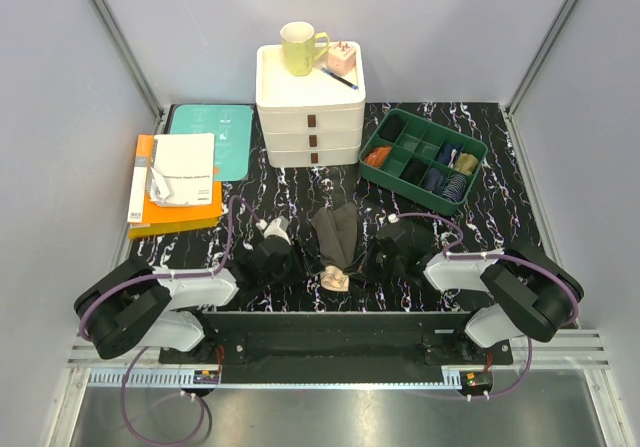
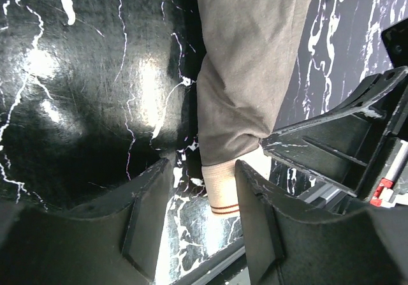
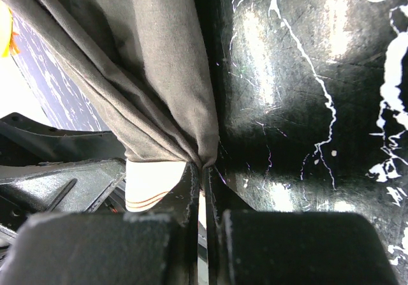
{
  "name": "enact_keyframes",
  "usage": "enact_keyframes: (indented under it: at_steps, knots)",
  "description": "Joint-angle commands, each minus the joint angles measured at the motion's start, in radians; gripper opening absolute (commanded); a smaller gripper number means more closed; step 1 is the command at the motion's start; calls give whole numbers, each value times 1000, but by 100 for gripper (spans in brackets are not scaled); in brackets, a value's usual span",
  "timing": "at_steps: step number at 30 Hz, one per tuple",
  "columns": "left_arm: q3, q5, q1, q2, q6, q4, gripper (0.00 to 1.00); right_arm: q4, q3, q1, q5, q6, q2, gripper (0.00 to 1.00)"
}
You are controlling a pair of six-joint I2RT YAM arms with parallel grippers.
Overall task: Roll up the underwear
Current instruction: Fold the underwear at the center of the board.
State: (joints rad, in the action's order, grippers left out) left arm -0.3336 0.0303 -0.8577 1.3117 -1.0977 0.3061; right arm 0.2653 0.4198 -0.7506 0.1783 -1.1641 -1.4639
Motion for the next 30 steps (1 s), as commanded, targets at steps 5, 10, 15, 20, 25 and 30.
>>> enact_keyframes:
  at_steps: [5, 10, 15, 20, 25, 30]
  knots:
    - [13, 33, -1, -9, -28, 74, 51, -95, -21, 0, -26, 35, -30, 0]
    - [15, 28, -1, 14, -44, 129, 51, -94, -16, -1, -22, 37, -36, 0]
    - [28, 19, -3, 41, -64, 175, 51, -94, -18, 0, -22, 35, -35, 0]
    - [44, -24, -4, 93, -94, 235, 46, -97, -18, -1, -25, 37, -35, 0]
    - [70, -70, -17, 110, -116, 283, 42, -97, -18, 0, -26, 34, -39, 0]
    - [76, -75, -27, 112, -114, 283, 39, -97, -19, 0, -26, 34, -38, 0]
